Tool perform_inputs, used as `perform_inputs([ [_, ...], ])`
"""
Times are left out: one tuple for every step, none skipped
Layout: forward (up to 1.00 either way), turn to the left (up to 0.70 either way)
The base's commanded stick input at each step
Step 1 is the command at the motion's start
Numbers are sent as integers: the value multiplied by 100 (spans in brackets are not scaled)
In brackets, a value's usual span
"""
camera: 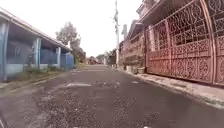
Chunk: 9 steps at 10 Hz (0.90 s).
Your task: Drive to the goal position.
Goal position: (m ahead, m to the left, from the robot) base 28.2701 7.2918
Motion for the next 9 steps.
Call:
perform_inputs([
  [85,27],
  [85,10],
  [85,0],
  [85,0],
  [85,0],
  [85,0],
  [85,0],
  [85,0],
  [85,0],
])
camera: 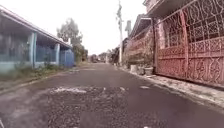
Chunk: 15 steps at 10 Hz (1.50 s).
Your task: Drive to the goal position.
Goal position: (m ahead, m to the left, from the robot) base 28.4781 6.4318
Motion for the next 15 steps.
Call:
perform_inputs([
  [85,0],
  [85,0],
  [85,0],
  [85,0],
  [85,0],
  [85,3],
  [85,34],
  [85,33],
  [85,0],
  [85,0],
  [85,0],
  [85,0],
  [85,0],
  [85,0],
  [85,0],
])
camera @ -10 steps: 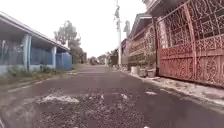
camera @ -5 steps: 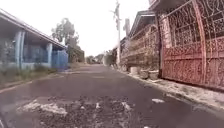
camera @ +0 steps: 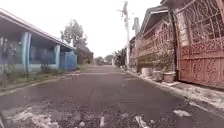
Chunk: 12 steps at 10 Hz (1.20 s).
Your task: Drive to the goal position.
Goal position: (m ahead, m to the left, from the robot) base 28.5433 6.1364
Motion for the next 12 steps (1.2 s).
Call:
perform_inputs([
  [85,0],
  [85,0],
  [85,0],
  [85,0],
  [85,0],
  [85,1],
  [85,22],
  [85,34],
  [85,34],
  [85,28],
  [85,4],
  [85,0],
])
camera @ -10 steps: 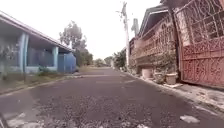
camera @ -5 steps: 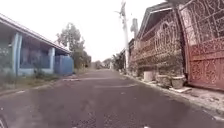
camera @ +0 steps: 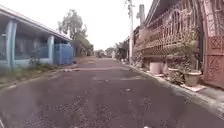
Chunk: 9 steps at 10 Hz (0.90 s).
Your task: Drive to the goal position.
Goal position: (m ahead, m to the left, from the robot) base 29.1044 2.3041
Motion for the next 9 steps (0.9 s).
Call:
perform_inputs([
  [85,0],
  [85,0],
  [85,0],
  [85,0],
  [85,0],
  [85,0],
  [85,0],
  [85,0],
  [85,0],
])
